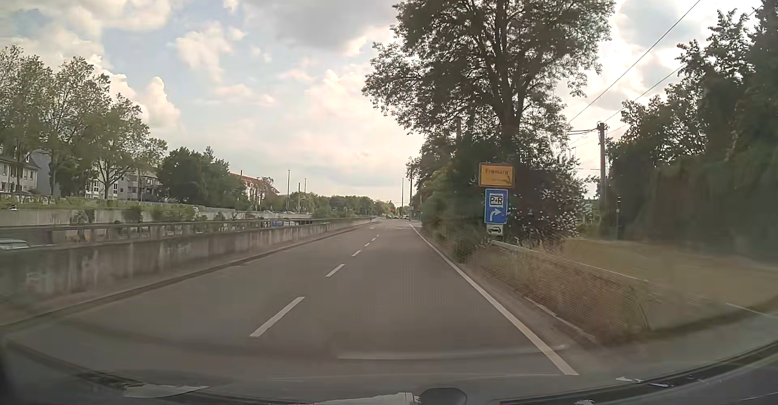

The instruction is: Follow the waypoints while adhering to traffic rules and regulations

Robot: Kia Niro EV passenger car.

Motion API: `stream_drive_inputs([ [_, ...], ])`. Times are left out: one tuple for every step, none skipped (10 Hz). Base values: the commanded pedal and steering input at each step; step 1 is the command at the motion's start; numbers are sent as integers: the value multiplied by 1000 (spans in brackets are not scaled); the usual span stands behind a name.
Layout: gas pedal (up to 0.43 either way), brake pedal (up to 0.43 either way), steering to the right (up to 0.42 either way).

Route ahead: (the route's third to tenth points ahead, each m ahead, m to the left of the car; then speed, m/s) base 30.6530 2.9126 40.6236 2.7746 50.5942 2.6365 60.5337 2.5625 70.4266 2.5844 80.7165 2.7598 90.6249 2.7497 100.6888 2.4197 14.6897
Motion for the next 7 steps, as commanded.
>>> stream_drive_inputs([
  [0, 159, -4],
  [0, 171, -3],
  [0, 183, -3],
  [0, 189, 0],
  [0, 201, 1],
  [0, 201, 2],
  [0, 207, 2],
])
